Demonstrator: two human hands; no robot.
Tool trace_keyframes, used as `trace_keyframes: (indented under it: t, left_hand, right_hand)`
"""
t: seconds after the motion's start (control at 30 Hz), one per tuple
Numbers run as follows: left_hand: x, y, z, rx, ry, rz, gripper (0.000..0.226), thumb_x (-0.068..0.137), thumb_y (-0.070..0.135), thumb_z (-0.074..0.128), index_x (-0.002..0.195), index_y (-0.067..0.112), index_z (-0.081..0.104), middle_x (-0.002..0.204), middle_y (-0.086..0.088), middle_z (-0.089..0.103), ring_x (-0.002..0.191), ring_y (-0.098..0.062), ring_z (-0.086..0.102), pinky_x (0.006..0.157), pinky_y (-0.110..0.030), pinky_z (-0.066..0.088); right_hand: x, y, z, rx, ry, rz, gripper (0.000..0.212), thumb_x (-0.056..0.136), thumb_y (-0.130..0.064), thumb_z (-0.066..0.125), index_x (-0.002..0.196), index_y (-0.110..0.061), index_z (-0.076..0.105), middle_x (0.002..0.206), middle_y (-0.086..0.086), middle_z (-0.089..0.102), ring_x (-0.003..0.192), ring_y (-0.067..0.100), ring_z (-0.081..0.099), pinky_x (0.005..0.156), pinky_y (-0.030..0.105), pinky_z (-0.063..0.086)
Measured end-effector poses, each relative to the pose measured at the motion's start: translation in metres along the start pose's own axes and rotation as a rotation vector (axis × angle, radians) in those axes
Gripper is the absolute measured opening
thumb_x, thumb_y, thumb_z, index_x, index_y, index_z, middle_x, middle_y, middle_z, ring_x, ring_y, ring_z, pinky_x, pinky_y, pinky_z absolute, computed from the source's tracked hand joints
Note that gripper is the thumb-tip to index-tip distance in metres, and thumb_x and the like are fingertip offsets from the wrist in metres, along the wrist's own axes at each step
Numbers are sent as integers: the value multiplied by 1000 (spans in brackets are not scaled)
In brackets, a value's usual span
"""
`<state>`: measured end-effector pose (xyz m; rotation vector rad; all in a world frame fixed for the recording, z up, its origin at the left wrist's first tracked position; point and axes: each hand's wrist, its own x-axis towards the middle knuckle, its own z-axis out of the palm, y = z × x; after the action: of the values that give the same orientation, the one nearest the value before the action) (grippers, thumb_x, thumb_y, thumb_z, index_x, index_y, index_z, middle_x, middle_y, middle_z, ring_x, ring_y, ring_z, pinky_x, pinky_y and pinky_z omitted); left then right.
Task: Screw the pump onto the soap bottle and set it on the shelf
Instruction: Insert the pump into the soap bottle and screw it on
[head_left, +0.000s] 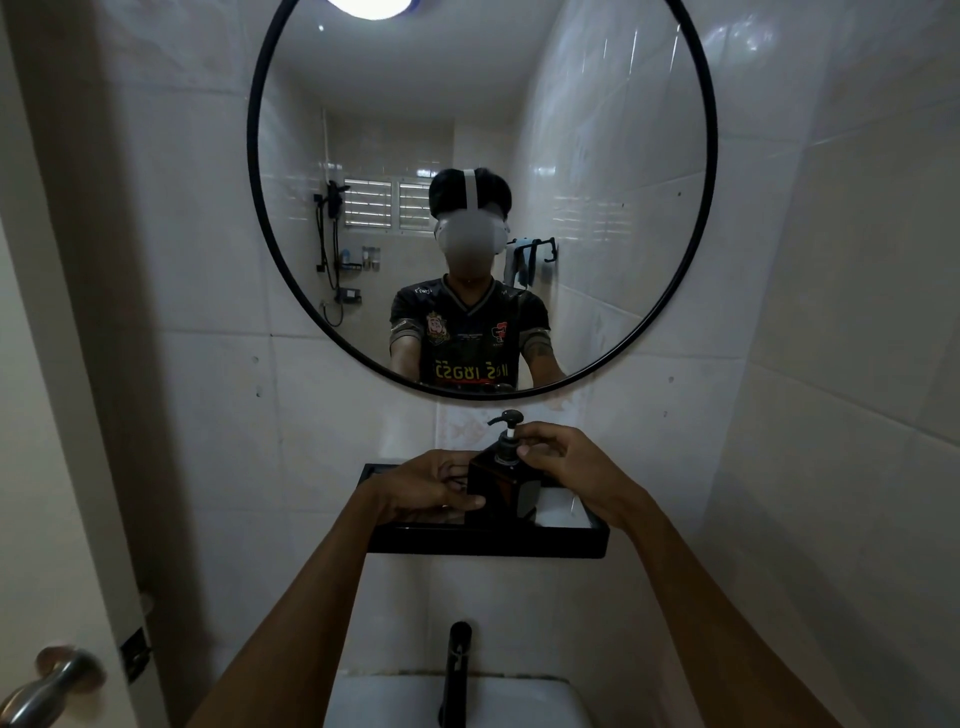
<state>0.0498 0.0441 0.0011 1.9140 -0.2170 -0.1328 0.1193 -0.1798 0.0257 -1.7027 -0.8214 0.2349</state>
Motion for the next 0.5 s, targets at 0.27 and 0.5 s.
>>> trace_keyframes:
  t: [0.27, 0.5]
  left_hand:
    - [-1, 0, 0, 12, 5, -3, 61, 86, -3, 72, 141, 16, 54, 133, -1, 67, 122, -10, 64, 98, -22, 53]
    - [-2, 0, 0, 9, 10, -4, 61, 87, -4, 71, 142, 16, 53, 133, -2, 67, 112, -5, 67, 86, -16, 56]
  right_hand:
    - [1, 2, -1, 3, 18, 11, 30, 93, -11, 65, 123, -10, 66, 120, 14, 70, 111, 21, 67, 102, 30, 51]
    - [1, 1, -1, 8, 14, 10, 30, 93, -10, 65, 122, -8, 64, 115, 9, 70, 107, 19, 68, 95, 25, 52]
